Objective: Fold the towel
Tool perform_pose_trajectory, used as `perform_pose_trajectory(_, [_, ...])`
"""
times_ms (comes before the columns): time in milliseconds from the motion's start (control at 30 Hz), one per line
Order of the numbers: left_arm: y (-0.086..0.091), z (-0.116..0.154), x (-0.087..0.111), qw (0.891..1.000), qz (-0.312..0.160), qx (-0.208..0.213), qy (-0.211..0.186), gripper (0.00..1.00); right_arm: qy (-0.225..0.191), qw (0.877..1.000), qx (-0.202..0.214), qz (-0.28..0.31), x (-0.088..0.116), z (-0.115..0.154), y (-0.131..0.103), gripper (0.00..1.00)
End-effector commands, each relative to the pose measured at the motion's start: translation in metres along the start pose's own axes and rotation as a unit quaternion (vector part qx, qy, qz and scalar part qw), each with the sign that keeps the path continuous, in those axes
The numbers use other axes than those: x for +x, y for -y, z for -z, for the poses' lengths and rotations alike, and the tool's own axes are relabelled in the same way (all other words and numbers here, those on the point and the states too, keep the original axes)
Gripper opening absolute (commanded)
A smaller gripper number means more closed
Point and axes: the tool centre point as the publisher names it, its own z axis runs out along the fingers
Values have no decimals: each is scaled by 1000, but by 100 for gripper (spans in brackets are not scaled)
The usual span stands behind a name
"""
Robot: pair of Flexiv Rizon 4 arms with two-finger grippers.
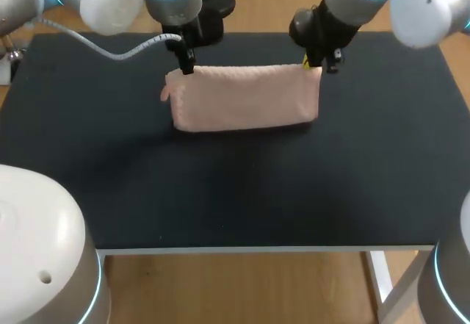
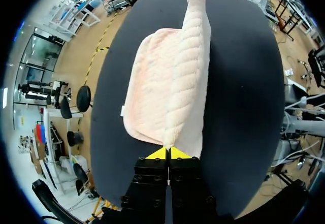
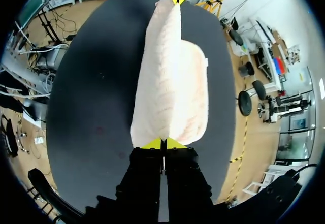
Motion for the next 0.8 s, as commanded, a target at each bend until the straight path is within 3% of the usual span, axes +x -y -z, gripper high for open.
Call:
perform_pose_trajectory(33, [8,-47,-14,998,-1,-5,-56,0,-28,1000,9,-8,-15,-38,0,0])
perform_pose_trajectory(400, [9,-106,-53,994,0,-20,-109,0,-62,996,35,-46,-49,-104,16,0])
perform_pose_trajectory(800, [9,-118,-99,995,0,-20,-101,0,-39,995,58,-75,-94,-125,33,0])
